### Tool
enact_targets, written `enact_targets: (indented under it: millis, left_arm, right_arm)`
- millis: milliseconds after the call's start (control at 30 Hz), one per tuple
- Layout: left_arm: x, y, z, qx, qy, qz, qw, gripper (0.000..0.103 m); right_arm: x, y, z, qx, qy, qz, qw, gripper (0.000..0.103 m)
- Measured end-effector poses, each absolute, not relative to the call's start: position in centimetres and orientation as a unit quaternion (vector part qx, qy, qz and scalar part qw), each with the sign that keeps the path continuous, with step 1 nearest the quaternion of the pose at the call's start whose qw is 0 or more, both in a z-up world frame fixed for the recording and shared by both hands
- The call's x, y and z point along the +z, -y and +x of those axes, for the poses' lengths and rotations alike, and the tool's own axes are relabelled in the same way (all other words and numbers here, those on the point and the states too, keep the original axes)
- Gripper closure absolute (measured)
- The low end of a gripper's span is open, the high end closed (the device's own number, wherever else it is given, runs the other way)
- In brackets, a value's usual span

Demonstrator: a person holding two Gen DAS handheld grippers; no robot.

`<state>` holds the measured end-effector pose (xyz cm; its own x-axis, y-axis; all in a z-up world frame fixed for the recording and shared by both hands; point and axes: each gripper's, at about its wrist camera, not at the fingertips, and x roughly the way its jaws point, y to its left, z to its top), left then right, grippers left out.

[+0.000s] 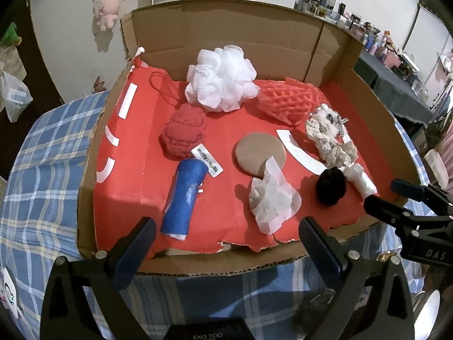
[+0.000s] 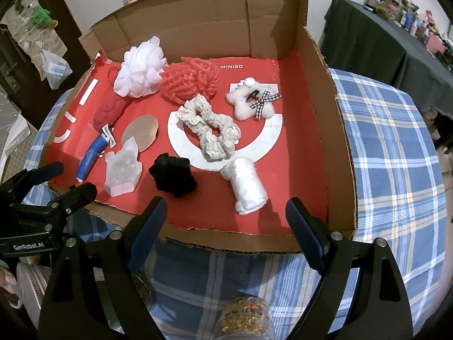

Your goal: Organize soft objects

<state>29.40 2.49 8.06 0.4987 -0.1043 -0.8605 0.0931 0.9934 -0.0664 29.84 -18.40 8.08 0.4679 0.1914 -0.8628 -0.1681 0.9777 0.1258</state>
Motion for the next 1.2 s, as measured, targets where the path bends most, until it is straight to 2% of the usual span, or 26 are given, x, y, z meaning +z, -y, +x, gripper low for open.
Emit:
enact_targets:
  millis: [1200]
  left_arm:
    - [8.15, -2.56, 29.28, -0.051, -0.496, -0.004, 0.867, 0.0]
  right_arm:
    - [8.33, 18.2, 29.68, 0.105, -0.497, -0.004, 0.862, 0.017]
